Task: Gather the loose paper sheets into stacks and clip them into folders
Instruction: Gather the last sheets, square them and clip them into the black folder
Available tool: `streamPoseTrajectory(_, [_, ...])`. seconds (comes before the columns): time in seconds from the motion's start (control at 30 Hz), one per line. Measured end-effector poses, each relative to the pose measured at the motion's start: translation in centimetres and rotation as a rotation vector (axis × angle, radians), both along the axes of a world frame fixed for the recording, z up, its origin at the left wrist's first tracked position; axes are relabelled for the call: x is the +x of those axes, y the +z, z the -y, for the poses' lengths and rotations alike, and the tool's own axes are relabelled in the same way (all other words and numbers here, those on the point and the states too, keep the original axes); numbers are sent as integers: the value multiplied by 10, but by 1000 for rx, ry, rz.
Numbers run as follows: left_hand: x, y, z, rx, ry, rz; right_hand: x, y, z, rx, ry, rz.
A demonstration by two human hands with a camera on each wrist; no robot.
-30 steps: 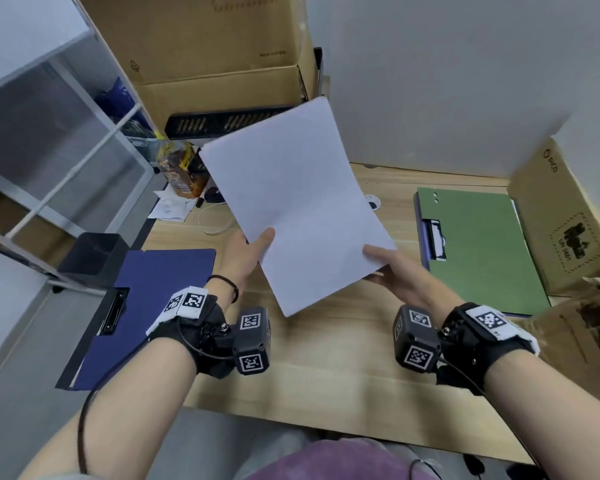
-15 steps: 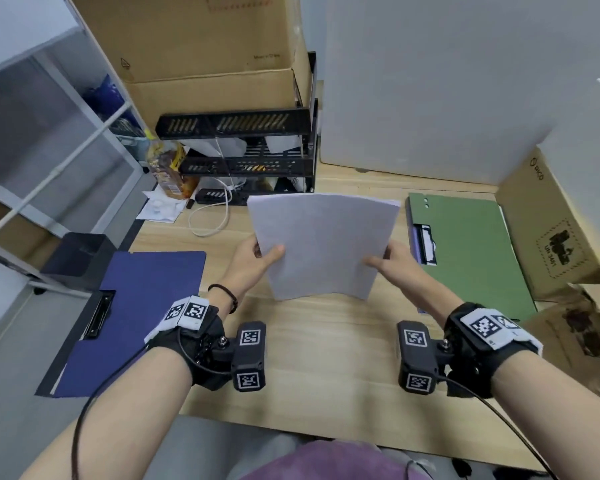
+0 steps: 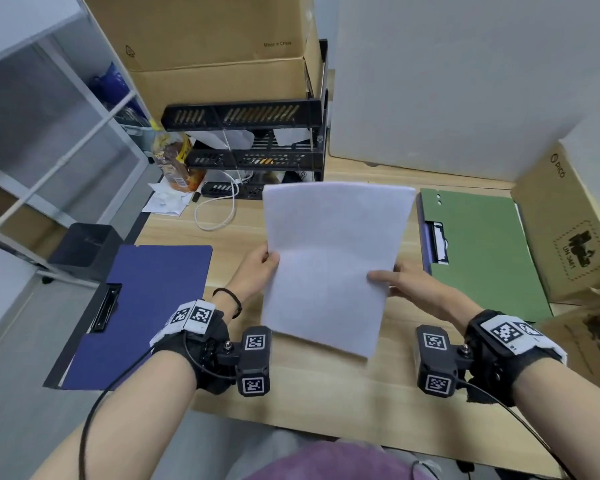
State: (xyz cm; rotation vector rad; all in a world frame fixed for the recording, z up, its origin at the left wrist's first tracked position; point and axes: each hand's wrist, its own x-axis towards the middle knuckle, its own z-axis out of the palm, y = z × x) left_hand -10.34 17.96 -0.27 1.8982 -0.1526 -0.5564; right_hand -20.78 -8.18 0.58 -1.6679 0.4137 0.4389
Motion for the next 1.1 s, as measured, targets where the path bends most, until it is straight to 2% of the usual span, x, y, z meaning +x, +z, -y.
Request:
streamPoseTrajectory(0.2, [9, -7, -25, 72, 3, -75, 12, 3, -32, 153, 121, -127])
streamPoseTrajectory(0.4, [14, -14, -79, 98, 96, -168, 40, -10, -85, 135, 289, -169])
streamPoseTrajectory(0.6, [24, -22, -156, 62, 222, -260, 81, -15, -157, 44, 325, -103])
streamPoseTrajectory(0.73, [35, -35, -213, 95, 292, -317, 107, -24, -203, -23, 406, -138])
streamPoseTrajectory(0.87, [43, -59, -273, 217, 433, -347, 125, -51, -235, -94, 404, -223])
streamPoseTrajectory(1.0, [44, -71, -306, 318, 415, -427, 132, -73, -257, -134, 365, -300])
streamPoseTrajectory(1.1, [48, -76, -310, 286, 409, -419, 138, -83, -269, -98, 290, -313])
